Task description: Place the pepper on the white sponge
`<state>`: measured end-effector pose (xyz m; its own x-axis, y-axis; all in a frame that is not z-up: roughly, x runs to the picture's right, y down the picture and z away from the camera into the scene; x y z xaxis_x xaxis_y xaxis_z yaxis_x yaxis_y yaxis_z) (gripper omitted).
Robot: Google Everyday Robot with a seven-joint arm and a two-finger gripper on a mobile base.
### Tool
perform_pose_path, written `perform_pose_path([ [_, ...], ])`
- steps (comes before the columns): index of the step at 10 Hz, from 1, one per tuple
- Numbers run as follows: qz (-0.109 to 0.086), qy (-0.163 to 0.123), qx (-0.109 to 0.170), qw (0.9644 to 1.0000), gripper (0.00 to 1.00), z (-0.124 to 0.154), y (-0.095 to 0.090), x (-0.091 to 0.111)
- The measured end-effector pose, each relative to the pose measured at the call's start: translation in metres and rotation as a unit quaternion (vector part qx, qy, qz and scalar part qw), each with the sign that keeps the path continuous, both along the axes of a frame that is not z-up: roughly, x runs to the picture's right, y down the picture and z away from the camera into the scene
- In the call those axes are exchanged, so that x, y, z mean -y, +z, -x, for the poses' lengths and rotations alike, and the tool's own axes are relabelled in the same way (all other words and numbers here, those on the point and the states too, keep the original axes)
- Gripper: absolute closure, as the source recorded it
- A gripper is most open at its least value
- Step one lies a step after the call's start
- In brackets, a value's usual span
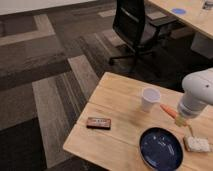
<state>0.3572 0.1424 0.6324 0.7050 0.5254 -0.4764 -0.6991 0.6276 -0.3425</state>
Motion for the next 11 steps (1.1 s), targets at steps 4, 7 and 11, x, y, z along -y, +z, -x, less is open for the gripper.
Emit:
perform_pose_path([
  [4,0.008,0.038,-0.04,0.9984,1.0,-0.062,-0.008,-0.022],
  [7,0.018,0.054,-0.072,0.9957,1.0,-0.101,-0.004,-0.045],
  [11,0.016,0.067,-0.085,0.994,1.0,-0.112,0.012,-0.074],
])
